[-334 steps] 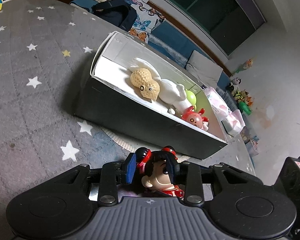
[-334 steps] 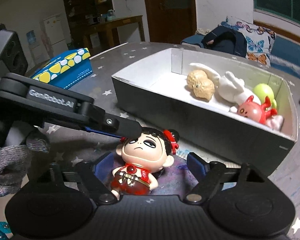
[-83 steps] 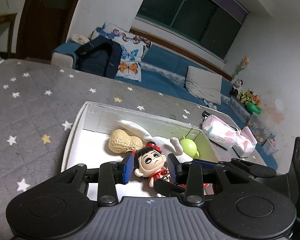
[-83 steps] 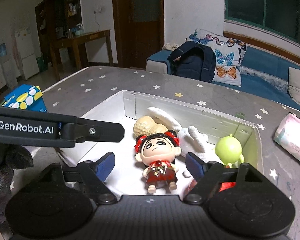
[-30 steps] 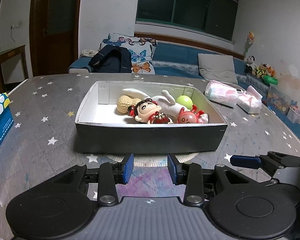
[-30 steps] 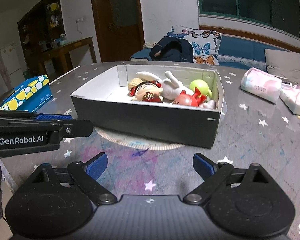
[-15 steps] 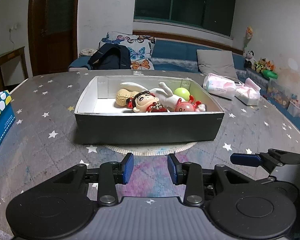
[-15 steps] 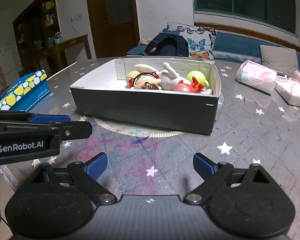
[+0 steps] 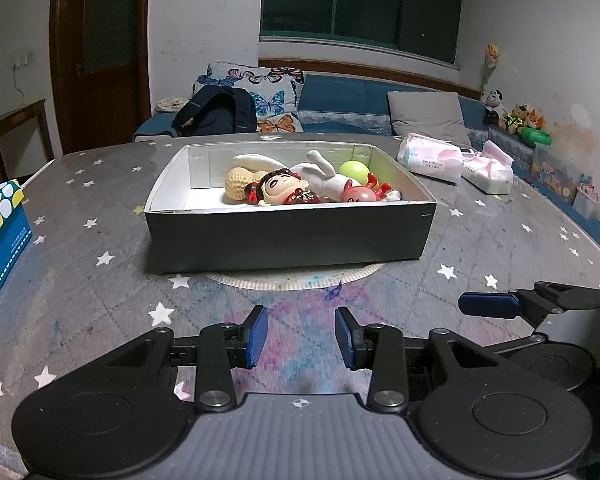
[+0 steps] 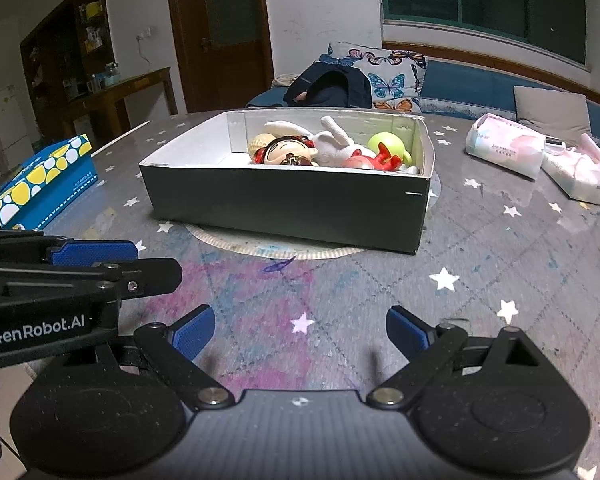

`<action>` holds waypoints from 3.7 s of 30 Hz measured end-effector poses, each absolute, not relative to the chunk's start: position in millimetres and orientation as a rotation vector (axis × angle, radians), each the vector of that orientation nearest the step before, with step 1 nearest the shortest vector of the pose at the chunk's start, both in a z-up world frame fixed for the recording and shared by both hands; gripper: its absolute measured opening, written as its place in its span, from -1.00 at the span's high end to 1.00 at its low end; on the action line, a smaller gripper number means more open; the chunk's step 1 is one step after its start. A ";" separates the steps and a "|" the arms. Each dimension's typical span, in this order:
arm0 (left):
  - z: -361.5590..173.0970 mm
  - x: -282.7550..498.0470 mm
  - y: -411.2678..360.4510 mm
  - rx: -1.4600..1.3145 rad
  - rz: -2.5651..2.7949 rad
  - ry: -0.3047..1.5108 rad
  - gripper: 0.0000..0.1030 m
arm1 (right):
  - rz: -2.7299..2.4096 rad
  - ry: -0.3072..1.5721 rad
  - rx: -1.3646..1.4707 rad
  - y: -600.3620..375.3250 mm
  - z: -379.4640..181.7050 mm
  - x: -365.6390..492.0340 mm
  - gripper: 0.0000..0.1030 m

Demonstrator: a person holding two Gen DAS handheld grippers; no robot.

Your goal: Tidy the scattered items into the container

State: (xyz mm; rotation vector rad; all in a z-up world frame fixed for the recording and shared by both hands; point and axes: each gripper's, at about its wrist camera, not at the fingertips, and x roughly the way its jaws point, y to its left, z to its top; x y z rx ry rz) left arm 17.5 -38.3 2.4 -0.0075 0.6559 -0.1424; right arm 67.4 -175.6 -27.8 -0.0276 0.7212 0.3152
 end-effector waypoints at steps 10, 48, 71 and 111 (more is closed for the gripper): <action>-0.4 12.0 -37.7 -0.007 -0.140 0.658 0.24 | 0.304 0.729 -0.034 -175.7 -30.8 62.5 -0.84; -9.5 26.4 -43.0 0.007 -0.135 0.678 0.27 | 0.298 0.775 -0.016 -176.2 -44.6 75.3 -0.84; -12.9 41.1 -43.7 0.010 -0.149 0.697 0.27 | 0.299 0.793 -0.019 -174.9 -47.8 87.1 -0.85; -14.1 88.5 -40.9 0.032 -0.117 0.744 0.27 | 0.293 0.827 -0.031 -173.9 -49.7 135.4 -0.94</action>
